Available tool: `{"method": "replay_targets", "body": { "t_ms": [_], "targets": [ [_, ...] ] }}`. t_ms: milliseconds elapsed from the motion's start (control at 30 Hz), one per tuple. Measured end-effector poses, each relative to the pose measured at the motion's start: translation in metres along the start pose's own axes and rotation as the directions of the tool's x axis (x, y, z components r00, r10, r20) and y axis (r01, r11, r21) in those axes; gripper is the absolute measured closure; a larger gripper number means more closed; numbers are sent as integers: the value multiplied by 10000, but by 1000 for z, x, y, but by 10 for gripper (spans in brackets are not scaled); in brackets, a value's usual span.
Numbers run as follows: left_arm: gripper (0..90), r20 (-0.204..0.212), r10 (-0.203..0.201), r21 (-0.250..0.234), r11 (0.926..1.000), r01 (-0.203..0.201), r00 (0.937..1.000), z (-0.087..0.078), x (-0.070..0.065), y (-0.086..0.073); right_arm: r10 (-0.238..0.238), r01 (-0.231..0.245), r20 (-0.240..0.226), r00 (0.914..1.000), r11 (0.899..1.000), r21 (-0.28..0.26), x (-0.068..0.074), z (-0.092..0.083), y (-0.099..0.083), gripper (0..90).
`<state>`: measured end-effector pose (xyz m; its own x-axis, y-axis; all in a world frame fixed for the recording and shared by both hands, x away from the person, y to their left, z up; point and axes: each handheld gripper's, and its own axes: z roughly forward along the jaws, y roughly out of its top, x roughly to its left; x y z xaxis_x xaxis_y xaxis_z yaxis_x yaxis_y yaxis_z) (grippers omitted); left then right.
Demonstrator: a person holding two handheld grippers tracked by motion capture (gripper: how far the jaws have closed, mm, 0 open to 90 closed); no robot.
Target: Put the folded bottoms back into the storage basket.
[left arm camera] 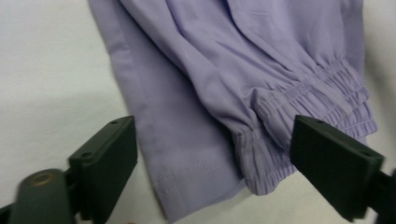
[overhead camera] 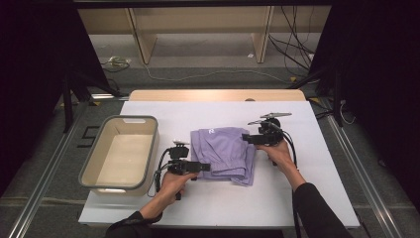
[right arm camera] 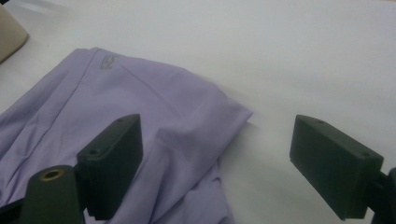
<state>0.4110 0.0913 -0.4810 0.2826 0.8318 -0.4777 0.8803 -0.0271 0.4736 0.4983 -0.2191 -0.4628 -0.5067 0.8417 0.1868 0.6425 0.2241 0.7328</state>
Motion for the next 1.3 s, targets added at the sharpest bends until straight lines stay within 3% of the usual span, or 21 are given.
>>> {"method": "replay_targets", "body": {
  "t_ms": [100, 200, 267, 333, 600, 767, 900, 1300],
  "targets": [
    [206, 30, 64, -72, 10000, -64, 10000, 2, -2, 1, 29, -29, -15, 10000, 10000, 46, 0, 2, 0, 182],
    [325, -123, 265, -96, 9996, -267, 9996, 4, -5, 2, -8, 8, -25, 10000, 10000, 53, 1, 3, 1, 183],
    [342, -119, 257, -138, 9996, -259, 9996, 5, -5, 3, 2, -2, -28, 10000, 10000, 50, 1, 3, 1, 183],
    [440, -135, 240, -209, 9995, -243, 9996, 6, -5, 4, -14, 14, -39, 10000, 10000, 37, 0, 4, 2, 184],
    [526, -190, 377, -213, 9990, -381, 9991, 13, -9, 7, 6, -6, -21, 10000, 10000, 52, 0, 6, 3, 184],
    [698, -502, 650, -164, 9977, -658, 9966, 17, -13, 8, 1, 0, -40, 10000, 10000, 98, 0, 7, 3, 185],
    [840, -456, 495, -219, 9985, -505, 9977, 18, -12, 8, -1, 2, -53, 10000, 9999, 140, 1, 8, 3, 185],
    [878, -32, 464, -400, 9981, -465, 9989, 12, -13, 9, 186, -185, -42, 9998, 9993, 321, -5, 14, 6, 200]
  ]
}}
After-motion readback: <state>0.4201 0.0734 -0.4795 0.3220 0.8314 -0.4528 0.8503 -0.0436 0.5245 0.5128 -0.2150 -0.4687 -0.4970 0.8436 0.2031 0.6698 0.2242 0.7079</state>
